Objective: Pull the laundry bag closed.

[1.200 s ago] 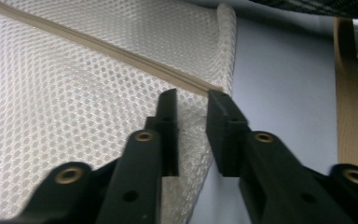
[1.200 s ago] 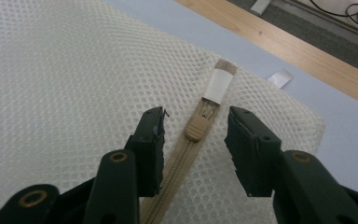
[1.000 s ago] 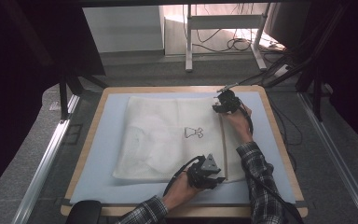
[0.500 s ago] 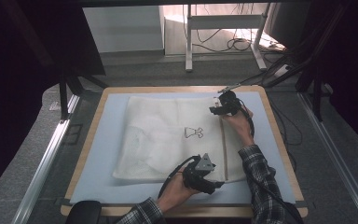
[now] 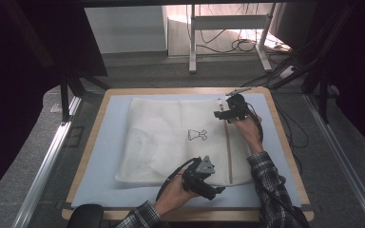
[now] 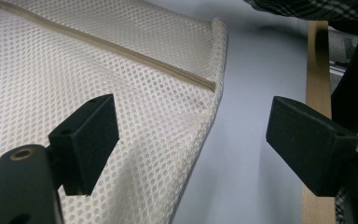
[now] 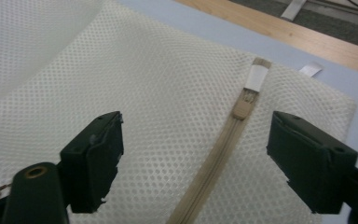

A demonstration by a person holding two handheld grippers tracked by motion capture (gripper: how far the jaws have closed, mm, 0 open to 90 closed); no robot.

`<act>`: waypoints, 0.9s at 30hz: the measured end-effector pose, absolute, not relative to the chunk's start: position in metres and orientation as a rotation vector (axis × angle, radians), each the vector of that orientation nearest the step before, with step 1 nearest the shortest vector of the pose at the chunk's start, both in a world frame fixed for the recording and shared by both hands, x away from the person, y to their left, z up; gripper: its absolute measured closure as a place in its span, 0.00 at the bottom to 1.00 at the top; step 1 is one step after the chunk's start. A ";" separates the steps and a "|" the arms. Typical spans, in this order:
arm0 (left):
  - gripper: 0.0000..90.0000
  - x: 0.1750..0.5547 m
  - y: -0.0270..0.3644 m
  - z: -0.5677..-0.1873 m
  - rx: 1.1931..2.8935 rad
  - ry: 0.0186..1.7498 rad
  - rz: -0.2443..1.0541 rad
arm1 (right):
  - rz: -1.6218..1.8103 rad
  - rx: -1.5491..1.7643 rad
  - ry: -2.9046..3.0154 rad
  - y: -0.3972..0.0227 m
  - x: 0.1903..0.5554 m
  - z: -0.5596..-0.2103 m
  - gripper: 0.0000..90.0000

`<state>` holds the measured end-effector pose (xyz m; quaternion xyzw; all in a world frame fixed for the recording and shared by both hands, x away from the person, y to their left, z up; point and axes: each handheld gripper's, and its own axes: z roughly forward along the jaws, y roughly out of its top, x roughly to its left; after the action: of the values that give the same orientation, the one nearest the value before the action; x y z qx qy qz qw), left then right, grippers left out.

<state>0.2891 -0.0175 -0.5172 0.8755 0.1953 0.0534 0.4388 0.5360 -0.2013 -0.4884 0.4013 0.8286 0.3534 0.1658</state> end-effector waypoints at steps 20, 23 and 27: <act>0.08 0.282 0.000 -0.511 2.214 0.492 0.190 | 1.009 1.157 2.398 -0.199 0.510 -0.477 0.02; 0.08 0.282 0.003 -0.511 2.220 0.495 0.198 | 1.011 1.154 2.405 -0.199 0.506 -0.477 0.03; 0.06 0.280 0.008 -0.512 2.221 0.507 0.213 | 1.031 1.133 2.405 -0.200 0.499 -0.474 0.03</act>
<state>0.2803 0.0081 -0.5116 0.8836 0.2016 0.0849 0.4139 0.4988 -0.1997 -0.4735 0.3932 0.8345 0.3578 0.1444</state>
